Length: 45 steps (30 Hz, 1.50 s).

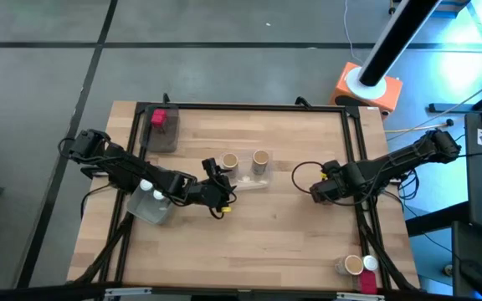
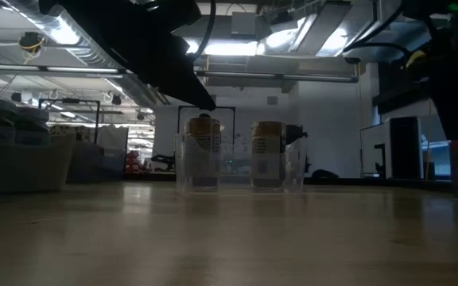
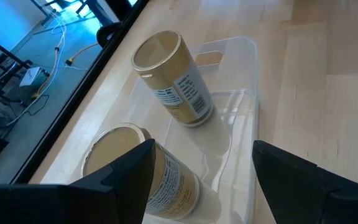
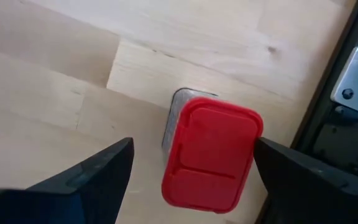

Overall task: Sort spices by type
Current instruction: Put the top red seasoning can into the black bin

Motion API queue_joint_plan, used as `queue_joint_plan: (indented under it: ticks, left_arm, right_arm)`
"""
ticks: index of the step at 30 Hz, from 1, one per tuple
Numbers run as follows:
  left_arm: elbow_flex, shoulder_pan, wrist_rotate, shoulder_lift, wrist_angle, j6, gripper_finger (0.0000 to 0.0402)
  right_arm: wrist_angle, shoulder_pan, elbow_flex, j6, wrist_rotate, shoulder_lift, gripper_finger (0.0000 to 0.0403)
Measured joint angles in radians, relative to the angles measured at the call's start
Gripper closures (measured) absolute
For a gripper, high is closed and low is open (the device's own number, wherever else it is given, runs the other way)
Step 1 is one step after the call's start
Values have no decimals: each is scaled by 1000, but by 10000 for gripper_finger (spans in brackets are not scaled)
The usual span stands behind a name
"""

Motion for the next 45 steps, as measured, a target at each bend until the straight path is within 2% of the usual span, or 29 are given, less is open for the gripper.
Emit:
queue_joint_plan:
  ticks: [9, 18, 27, 37, 41, 45]
  left_arm:
    - [0, 0, 0, 0, 0, 0, 149]
    - [0, 0, 0, 0, -2, 0, 149]
    - [0, 0, 0, 0, -2, 5, 149]
    - [0, 0, 0, 0, -2, 7, 149]
    - [0, 0, 0, 0, -2, 10, 149]
    - [0, 0, 0, 0, -2, 12, 149]
  right_arm:
    - [-77, 0, 0, 1, -20, 3, 72]
    - [-71, 0, 0, -26, -21, 40, 72]
    - [-26, 0, 0, -45, -20, 65, 72]
    - [83, 0, -90, -100, -72, 84, 74]
    - [92, 0, -97, -113, -65, 84, 99]
    - [116, 0, -97, -152, -61, 84, 154]
